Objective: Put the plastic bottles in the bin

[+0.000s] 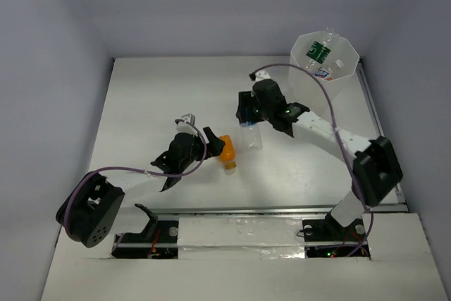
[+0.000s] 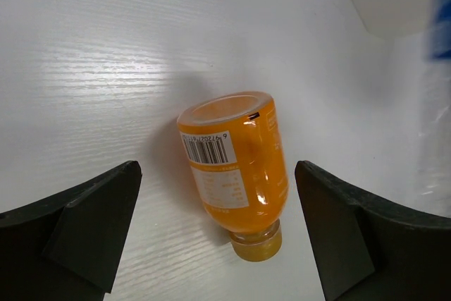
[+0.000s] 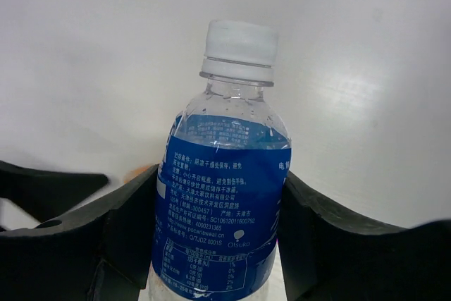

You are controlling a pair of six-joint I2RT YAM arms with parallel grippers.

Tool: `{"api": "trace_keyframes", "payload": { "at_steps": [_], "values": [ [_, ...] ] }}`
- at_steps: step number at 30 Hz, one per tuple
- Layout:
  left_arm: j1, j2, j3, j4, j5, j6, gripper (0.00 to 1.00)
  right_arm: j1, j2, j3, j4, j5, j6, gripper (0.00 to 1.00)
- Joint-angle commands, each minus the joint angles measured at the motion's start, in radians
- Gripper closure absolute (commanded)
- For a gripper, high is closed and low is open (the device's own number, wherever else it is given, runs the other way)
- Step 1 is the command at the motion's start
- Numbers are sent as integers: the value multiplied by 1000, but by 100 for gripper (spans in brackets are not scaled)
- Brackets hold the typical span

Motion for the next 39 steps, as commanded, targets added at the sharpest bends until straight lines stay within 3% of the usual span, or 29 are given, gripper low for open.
{"api": "trace_keyframes", "payload": {
  "at_steps": [1,6,11,20,32,39],
  "values": [
    [-8,-27,1,71,30,-7,10,10,-158,129,-3,126,-57,49],
    [-38,47,47,57,-7,4,10,-34,-301,256,-34,345,-121,50],
    [-58,108,70,57,-57,12,10,-235,-394,295,62,436,-144,51],
    [-58,153,118,37,-105,29,11,-422,-267,332,401,741,-276,52],
    [-58,225,142,55,-91,35,11,-522,4,456,587,845,-506,53],
    [-68,243,152,66,-91,29,13,-522,-3,340,524,770,-384,50]
  ]
}}
